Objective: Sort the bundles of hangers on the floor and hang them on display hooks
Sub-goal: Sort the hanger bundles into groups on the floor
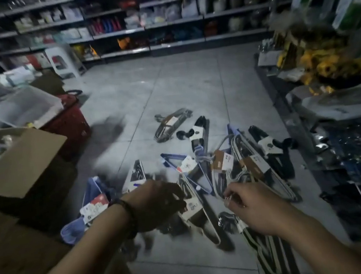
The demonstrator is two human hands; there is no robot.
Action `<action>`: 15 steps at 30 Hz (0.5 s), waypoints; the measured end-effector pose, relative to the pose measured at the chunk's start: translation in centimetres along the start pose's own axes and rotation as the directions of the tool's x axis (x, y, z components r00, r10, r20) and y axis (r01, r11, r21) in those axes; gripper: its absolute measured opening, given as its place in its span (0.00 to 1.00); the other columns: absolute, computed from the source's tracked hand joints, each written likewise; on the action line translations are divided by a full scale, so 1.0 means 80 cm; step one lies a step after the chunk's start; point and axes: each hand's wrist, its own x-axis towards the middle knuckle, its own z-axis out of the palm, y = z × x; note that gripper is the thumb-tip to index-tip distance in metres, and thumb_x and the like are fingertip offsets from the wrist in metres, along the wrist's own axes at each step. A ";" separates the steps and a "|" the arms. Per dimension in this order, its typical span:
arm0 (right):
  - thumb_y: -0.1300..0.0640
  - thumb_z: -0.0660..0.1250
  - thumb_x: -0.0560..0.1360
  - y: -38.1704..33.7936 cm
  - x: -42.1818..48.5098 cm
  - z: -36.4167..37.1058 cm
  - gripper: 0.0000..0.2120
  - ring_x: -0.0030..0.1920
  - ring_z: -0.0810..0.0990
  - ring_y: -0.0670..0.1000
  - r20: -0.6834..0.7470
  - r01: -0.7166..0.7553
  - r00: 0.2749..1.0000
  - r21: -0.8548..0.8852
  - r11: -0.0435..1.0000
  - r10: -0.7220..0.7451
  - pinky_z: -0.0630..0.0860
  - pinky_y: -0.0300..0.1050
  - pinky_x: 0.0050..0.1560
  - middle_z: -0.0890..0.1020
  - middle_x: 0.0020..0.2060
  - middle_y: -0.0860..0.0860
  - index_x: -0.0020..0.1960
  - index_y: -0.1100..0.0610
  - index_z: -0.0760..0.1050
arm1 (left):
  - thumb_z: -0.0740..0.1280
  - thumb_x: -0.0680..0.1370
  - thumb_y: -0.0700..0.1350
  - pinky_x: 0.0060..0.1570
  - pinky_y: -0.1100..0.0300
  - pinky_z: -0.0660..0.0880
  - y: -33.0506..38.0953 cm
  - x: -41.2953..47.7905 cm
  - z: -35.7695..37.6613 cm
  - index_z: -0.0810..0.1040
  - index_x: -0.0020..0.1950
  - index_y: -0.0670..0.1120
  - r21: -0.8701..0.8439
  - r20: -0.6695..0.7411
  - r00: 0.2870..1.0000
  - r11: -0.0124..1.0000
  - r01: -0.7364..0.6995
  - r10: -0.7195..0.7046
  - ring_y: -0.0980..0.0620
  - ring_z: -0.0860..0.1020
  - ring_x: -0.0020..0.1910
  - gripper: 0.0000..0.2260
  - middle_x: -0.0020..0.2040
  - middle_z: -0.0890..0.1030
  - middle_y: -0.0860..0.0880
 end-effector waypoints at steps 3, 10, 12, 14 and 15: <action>0.47 0.64 0.83 0.008 0.043 0.009 0.07 0.44 0.80 0.40 0.043 -0.024 0.999 -0.019 1.000 0.025 0.75 0.37 0.40 0.80 0.49 0.41 0.61 0.42 0.76 | 0.64 0.80 0.60 0.56 0.55 0.83 -0.033 0.017 -0.003 0.77 0.69 0.58 0.035 0.020 1.000 0.999 -0.006 0.005 0.60 0.83 0.55 0.19 0.61 0.84 0.57; 0.52 0.63 0.85 -0.056 0.171 -0.050 0.05 0.43 0.79 0.43 0.148 -0.024 0.988 -0.086 0.996 0.037 0.77 0.42 0.42 0.81 0.48 0.45 0.57 0.47 0.78 | 0.68 0.81 0.54 0.57 0.62 0.76 -0.103 0.040 -0.060 0.82 0.63 0.54 0.016 0.103 0.992 0.997 0.076 -0.078 0.58 0.80 0.51 0.13 0.57 0.78 0.61; 0.53 0.61 0.85 -0.103 0.187 -0.080 0.09 0.44 0.80 0.44 0.200 -0.023 0.979 -0.111 0.994 0.045 0.74 0.42 0.40 0.83 0.51 0.48 0.60 0.48 0.78 | 0.69 0.80 0.56 0.57 0.63 0.75 -0.105 0.022 -0.099 0.83 0.62 0.53 0.003 0.138 0.982 0.991 0.132 -0.131 0.57 0.79 0.52 0.13 0.56 0.79 0.59; 0.52 0.60 0.86 -0.167 0.189 -0.117 0.11 0.48 0.80 0.46 0.258 -0.014 0.965 -0.117 0.993 0.044 0.74 0.42 0.43 0.83 0.56 0.49 0.64 0.49 0.79 | 0.63 0.76 0.65 0.59 0.55 0.79 -0.108 -0.011 -0.158 0.82 0.61 0.55 -0.070 0.193 0.964 0.977 0.200 -0.184 0.54 0.81 0.52 0.21 0.55 0.83 0.56; 0.51 0.60 0.86 -0.203 0.183 -0.139 0.12 0.50 0.80 0.46 0.284 -0.018 0.958 -0.114 0.993 0.049 0.75 0.42 0.44 0.83 0.58 0.49 0.65 0.49 0.78 | 0.58 0.74 0.69 0.58 0.53 0.79 -0.111 -0.034 -0.187 0.82 0.62 0.55 -0.106 0.234 0.955 0.971 0.213 -0.184 0.54 0.82 0.53 0.26 0.56 0.84 0.55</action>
